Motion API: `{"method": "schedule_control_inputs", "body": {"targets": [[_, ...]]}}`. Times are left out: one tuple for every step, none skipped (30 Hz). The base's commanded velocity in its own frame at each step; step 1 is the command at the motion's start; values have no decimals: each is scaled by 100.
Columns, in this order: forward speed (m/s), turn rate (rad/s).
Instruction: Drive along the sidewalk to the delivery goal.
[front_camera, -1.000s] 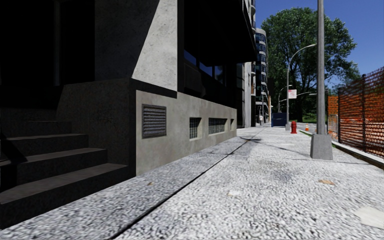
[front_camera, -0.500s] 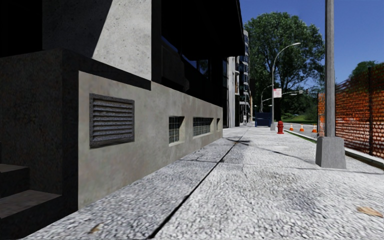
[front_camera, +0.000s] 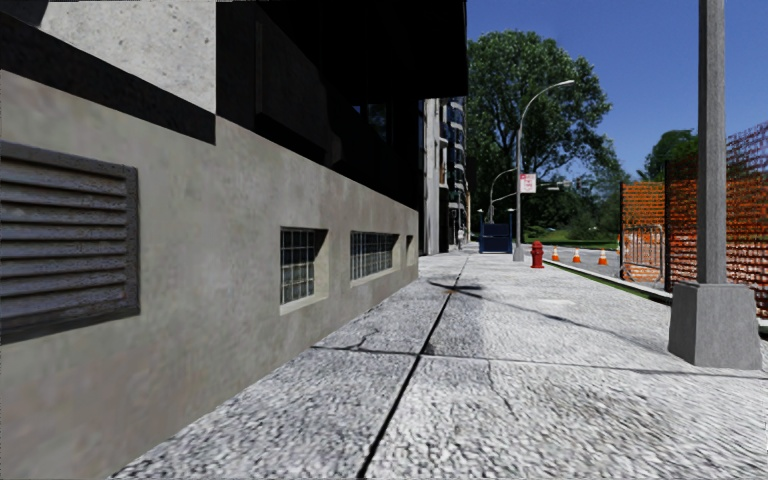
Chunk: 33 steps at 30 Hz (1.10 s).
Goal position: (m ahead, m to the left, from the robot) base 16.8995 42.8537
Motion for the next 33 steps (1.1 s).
{"method": "schedule_control_inputs", "body": {"targets": [[200,0],[200,0],[200,0],[200,0],[200,0],[200,0],[200,0],[200,0],[200,0],[200,0],[200,0],[200,0],[200,0],[200,0],[200,0],[200,-44],[200,-90],[200,-120],[200,-120],[200,-120],[200,-120],[200,-120],[200,-120],[200,-43],[200,0],[200,0],[200,0],[200,0],[200,0],[200,0],[200,0],[200,0],[200,0]]}}
